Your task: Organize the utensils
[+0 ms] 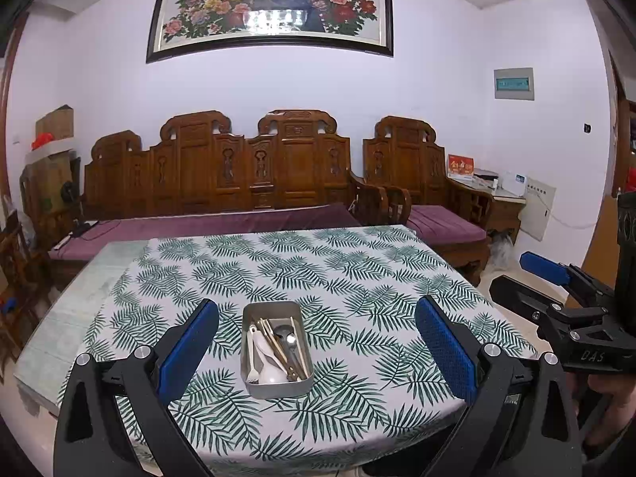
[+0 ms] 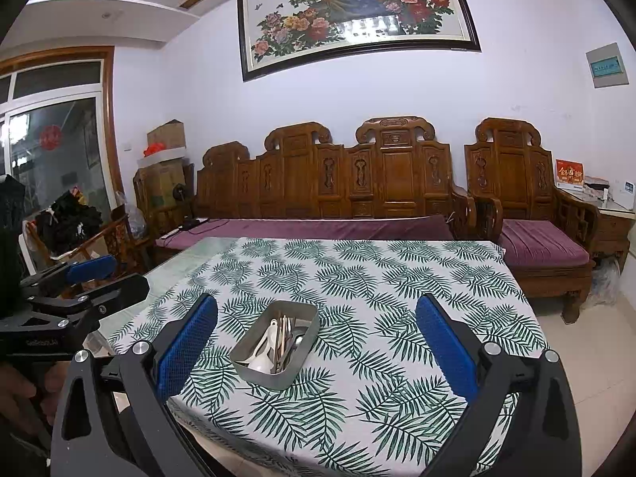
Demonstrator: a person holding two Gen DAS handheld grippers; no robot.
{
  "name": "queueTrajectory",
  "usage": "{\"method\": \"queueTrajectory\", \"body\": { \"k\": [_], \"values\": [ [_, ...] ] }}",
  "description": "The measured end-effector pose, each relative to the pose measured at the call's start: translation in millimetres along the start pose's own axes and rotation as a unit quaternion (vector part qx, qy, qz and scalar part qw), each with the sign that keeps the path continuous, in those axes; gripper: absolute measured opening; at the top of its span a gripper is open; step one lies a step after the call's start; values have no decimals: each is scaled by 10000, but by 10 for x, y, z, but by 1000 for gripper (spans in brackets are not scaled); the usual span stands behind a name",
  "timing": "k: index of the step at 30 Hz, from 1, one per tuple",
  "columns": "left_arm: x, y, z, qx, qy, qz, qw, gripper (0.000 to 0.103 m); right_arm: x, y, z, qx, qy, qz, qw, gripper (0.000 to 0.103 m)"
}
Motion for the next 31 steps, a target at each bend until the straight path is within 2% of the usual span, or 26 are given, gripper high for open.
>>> {"method": "queueTrajectory", "body": {
  "k": [31],
  "values": [
    [14, 14, 1, -4, 9, -12, 10000, 95, 10, -42, -8, 13, 12, 20, 10000, 100]
  ]
}}
Point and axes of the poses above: each gripper's, at about its wrist camera, not at the fingertips, and z roughly the way its jaws point, y to its right, x to its top, the point moved 1 cm from there along z, roughly the way its jaws point, and after that the axes turned 12 degrees about -x, right-handed, at the moved point
